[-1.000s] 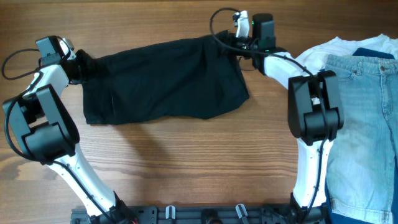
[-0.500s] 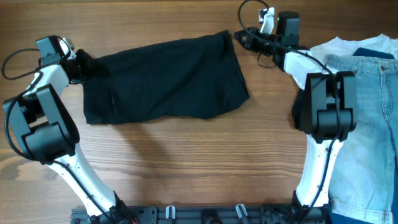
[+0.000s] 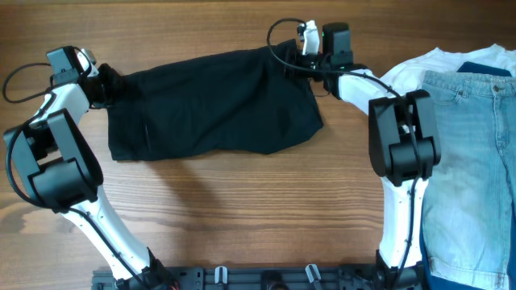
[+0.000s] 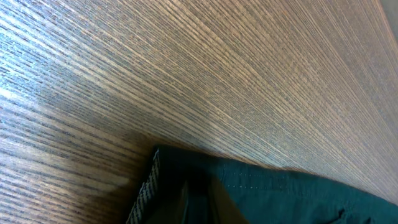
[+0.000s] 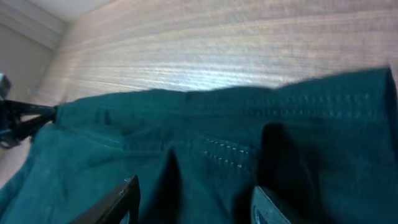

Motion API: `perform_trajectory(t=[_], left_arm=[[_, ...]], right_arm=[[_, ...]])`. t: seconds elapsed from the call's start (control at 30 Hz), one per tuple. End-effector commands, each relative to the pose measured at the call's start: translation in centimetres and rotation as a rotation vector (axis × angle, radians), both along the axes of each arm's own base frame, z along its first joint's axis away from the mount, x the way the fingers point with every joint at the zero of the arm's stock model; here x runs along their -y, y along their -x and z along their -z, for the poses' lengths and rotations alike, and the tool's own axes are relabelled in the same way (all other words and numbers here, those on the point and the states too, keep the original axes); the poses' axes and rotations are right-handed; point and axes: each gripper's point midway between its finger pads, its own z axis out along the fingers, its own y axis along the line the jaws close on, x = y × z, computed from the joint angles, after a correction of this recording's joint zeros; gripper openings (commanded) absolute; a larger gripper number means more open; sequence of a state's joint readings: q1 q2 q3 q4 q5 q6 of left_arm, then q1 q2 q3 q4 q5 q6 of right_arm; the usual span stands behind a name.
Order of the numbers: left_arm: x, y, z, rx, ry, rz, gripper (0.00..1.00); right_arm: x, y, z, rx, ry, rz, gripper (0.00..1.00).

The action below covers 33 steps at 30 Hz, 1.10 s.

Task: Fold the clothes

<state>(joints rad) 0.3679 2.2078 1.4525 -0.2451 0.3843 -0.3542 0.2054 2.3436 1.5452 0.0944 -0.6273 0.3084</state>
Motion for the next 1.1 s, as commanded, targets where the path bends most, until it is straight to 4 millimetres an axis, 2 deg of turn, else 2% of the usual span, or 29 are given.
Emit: perform_trajectory(t=[0.0,0.13,0.3,0.4,0.57,0.6,0.63,0.73,0.83,0.87,0.93,1.0,1.07], left_arm=[[0.4,0.7,2.7,-0.058,0.020,-0.004,0.12],[0.4,0.7,2.7,-0.057,0.020,-0.004,0.12],[0.4,0.7,2.7,-0.057,0.019,-0.004,0.12],[0.4,0.7,2.7,-0.057,0.019,-0.004,0.12],[0.4,0.6,2.7,-0.053,0.018,-0.004,0.12],[0.4,0.6,2.7,-0.054,0.018,-0.004,0.12],[0.4,0.6,2.7,-0.054,0.018,-0.004,0.12],[0.4,0.6,2.7,-0.054,0.018,-0.004,0.12],[0.4,0.6,2.7,-0.054,0.018,-0.004,0.13],[0.4,0.6,2.7,-0.054,0.018,-0.004,0.15],[0.4,0.6,2.7,-0.054,0.018,-0.004,0.26],[0.4,0.6,2.7,-0.053,0.018,-0.004,0.51],[0.4,0.6,2.7,-0.054,0.018,-0.004,0.57]], right_arm=[[1.5,-1.1,1.4,0.012,0.046,0.059,0.57],[2.4,-1.5,1.5,-0.017,0.029,0.102,0.53],[0.0,-0.5,2.9,-0.030,0.045,0.066,0.50],[-0.8,-0.7,2.8,0.001,0.035,0.055,0.49],[-1.4,-0.2,2.6,-0.004,0.009,0.017,0.31],[-1.4,-0.2,2.7,-0.013,0.009,0.019,0.13],[-1.4,-0.2,2.7,-0.013,0.011,0.020,0.04],[-0.9,-0.5,2.5,-0.004,0.011,0.032,0.04],[0.4,-1.4,1.1,-0.025,-0.031,0.090,0.04],[1.0,-1.7,0.5,-0.042,-0.055,0.123,0.04],[2.4,-2.5,-0.8,-0.059,-0.089,0.190,0.04],[3.8,-3.4,-2.4,-0.035,-0.089,0.249,0.04],[5.1,-4.1,-4.0,-0.001,-0.077,0.294,0.04]])
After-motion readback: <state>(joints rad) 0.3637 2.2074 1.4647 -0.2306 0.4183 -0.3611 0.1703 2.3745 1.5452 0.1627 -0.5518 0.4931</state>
